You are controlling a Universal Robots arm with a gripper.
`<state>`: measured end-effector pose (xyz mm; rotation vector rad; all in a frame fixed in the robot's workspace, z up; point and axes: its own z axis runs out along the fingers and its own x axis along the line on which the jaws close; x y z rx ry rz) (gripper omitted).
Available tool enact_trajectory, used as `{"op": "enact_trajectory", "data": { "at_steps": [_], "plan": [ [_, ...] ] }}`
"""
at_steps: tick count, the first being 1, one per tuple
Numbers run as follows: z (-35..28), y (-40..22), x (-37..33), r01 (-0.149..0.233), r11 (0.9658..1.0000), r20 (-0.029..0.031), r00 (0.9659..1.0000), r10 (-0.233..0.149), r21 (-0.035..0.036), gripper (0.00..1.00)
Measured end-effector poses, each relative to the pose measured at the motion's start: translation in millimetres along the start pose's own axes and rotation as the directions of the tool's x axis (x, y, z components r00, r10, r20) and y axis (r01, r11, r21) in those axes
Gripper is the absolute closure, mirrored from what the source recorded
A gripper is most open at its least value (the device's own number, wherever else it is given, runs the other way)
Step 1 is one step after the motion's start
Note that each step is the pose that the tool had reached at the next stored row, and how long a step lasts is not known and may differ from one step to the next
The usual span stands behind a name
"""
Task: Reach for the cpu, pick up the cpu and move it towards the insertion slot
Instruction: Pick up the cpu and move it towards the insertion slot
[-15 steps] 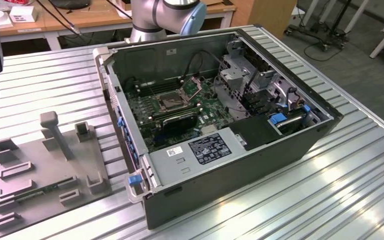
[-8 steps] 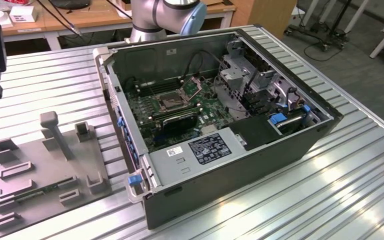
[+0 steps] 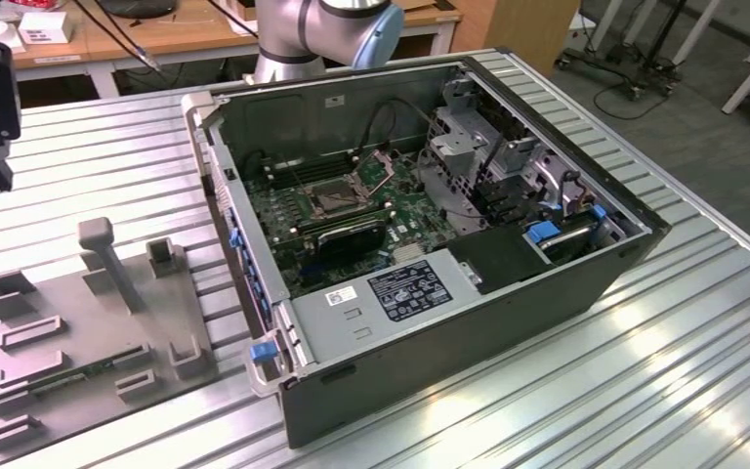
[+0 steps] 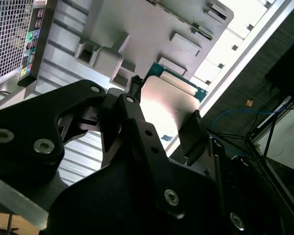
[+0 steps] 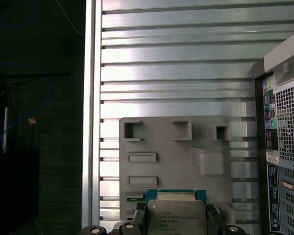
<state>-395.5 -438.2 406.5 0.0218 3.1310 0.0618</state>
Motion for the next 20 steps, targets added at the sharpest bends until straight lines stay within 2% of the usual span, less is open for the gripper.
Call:
{"op": "enact_trajectory", "data": {
  "at_steps": [20],
  "plan": [
    [0.3, 0.2, -15.9, 0.0, 1.0, 0.0, 1.0, 0.0, -0.0001, 0.45]
  ]
}}
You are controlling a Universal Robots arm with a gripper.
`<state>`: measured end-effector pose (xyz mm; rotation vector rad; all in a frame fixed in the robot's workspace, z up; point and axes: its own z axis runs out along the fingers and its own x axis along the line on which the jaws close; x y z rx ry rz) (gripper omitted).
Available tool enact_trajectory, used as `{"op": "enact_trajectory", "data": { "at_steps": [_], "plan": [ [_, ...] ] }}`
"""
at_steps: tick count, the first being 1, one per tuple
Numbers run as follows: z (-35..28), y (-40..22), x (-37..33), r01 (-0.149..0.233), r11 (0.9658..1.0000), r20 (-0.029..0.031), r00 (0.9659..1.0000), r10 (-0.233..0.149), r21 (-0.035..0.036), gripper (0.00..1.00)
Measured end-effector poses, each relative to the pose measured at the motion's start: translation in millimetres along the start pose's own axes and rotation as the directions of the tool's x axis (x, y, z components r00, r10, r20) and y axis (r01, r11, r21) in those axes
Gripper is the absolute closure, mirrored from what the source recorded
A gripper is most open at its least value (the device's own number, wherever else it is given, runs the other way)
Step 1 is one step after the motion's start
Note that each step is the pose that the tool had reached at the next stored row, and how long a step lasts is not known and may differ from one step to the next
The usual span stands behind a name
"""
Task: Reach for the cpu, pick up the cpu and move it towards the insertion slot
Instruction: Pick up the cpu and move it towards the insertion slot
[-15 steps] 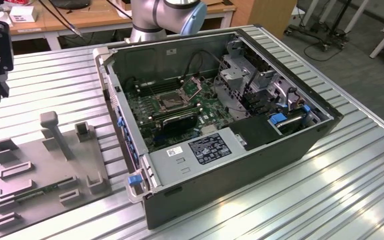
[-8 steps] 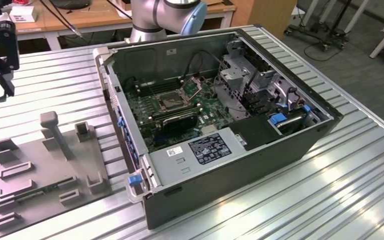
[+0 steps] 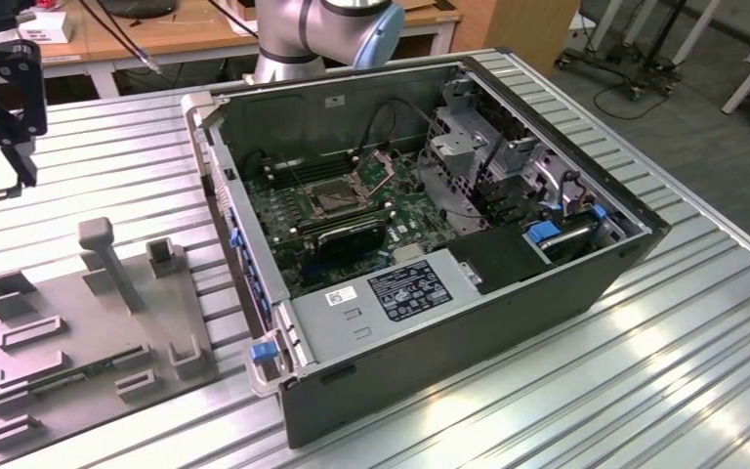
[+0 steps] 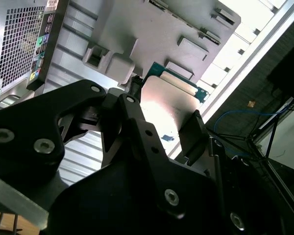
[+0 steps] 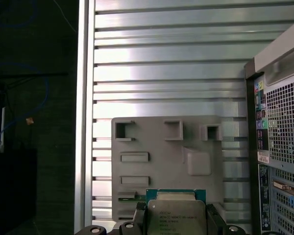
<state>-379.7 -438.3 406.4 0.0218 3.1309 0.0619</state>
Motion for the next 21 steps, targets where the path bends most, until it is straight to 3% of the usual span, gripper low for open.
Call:
{"op": "enact_trajectory", "data": {
  "at_steps": [21],
  "plan": [
    [0.2, 0.2, -16.3, 0.0, 1.0, 0.0, 1.0, 0.0, 0.0, 0.45]
  ]
}}
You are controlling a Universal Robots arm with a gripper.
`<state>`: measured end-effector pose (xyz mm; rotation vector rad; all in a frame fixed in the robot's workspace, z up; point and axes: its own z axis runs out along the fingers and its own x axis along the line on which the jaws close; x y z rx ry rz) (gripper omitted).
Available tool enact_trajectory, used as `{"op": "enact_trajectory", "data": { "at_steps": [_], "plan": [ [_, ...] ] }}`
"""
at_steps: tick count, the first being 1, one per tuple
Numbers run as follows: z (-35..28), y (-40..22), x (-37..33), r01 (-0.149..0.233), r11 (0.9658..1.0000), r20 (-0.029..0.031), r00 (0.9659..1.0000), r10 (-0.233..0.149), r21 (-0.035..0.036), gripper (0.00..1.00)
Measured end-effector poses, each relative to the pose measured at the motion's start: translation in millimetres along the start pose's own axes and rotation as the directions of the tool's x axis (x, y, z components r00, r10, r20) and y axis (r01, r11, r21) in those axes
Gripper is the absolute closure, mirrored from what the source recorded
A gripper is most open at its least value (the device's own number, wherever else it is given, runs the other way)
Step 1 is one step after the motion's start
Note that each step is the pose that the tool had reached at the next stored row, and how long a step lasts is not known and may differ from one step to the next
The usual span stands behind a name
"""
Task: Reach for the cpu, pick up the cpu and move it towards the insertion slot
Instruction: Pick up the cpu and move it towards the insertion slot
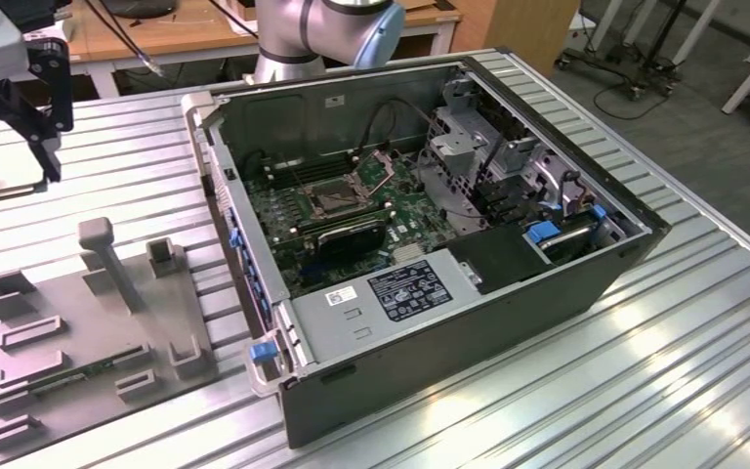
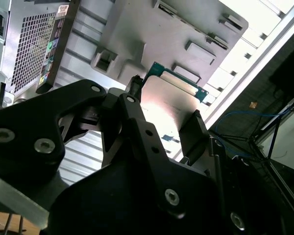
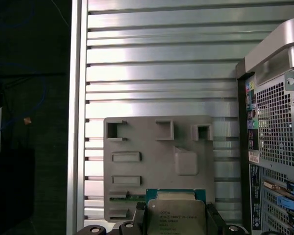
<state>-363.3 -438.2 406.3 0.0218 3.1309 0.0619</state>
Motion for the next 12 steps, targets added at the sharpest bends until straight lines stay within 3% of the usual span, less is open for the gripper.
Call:
{"op": "enact_trajectory", "data": {
  "at_steps": [12],
  "plan": [
    [0.1, 0.1, -8.9, 0.0, 1.0, 0.0, 1.0, 0.0, 0.0, 0.45]
  ]
}}
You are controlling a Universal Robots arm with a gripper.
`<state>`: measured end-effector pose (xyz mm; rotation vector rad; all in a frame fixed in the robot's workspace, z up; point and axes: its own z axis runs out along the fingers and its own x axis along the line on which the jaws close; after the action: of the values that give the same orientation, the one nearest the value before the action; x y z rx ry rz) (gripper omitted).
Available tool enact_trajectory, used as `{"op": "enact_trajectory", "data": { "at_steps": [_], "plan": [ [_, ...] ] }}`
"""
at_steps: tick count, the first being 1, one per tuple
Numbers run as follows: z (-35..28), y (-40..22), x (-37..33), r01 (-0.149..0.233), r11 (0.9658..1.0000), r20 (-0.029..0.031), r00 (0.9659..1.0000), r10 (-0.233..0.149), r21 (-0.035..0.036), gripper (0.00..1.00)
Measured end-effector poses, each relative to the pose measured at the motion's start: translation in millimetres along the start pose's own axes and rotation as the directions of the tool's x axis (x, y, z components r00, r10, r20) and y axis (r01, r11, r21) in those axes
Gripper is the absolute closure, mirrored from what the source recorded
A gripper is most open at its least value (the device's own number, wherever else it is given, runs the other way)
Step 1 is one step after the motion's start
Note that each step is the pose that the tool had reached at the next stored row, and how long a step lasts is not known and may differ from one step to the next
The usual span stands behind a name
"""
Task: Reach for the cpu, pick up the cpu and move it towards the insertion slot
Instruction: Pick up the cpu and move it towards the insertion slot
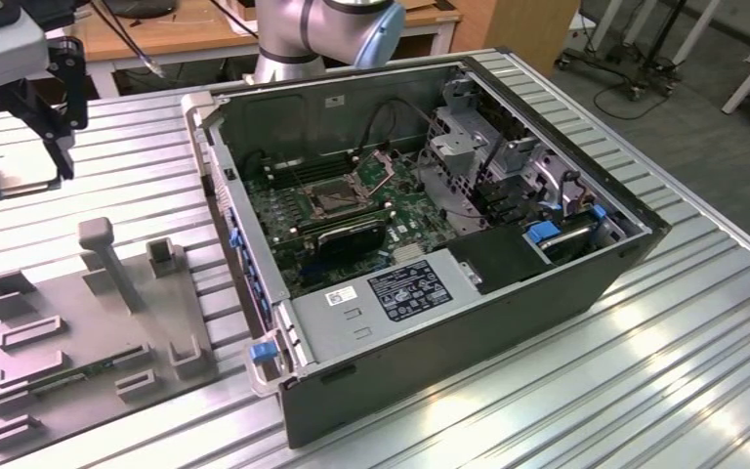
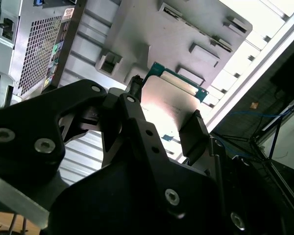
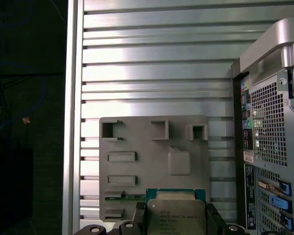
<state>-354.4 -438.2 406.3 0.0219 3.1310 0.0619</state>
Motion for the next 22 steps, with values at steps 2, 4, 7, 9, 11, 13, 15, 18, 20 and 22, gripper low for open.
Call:
{"op": "enact_trajectory", "data": {
  "at_steps": [2, 4, 7, 9, 11, 13, 15, 18, 20, 22],
  "plan": [
    [0.0, 0.0, -1.4, 0.0, 1.0, -0.0001, 1.0, 0.0, 0.0, 0.45],
    [0.0, 0.0, -2.8, 0.0, 1.0, 0.0, 1.0, 0.0, 0.0001, 0.45],
    [0.1, 0.0, -4.7, 0.0, 1.0, 0.0, 1.0, 0.0, 0.0001, 0.45],
    [0.1, 0.1, -6.0, 0.0, 1.0, 0.0, 1.0, 0.0, 0.0, 0.45],
    [0.1, 0.1, -7.4, 0.0, 1.0, 0.0, 1.0, 0.0, 0.0001, 0.45],
    [0.1, 0.1, -8.8, 0.0, 1.0, 0.0, 1.0, 0.0, 0.0, 0.45],
    [0.2, 0.1, -10.1, 0.0, 1.0, 0.0, 1.0, 0.0, 0.0, 0.45],
    [0.2, 0.1, -12.0, 0.0, 1.0, 0.0, 1.0, 0.0, 0.0, 0.45],
    [0.2, 0.2, -13.3, 0.0, 1.0, 0.0, 1.0, 0.0, 0.0, 0.45],
    [0.2, 0.2, -14.7, 0.0, 1.0, 0.0, 1.0, 0.0, 0.0, 0.45]
  ]
}}
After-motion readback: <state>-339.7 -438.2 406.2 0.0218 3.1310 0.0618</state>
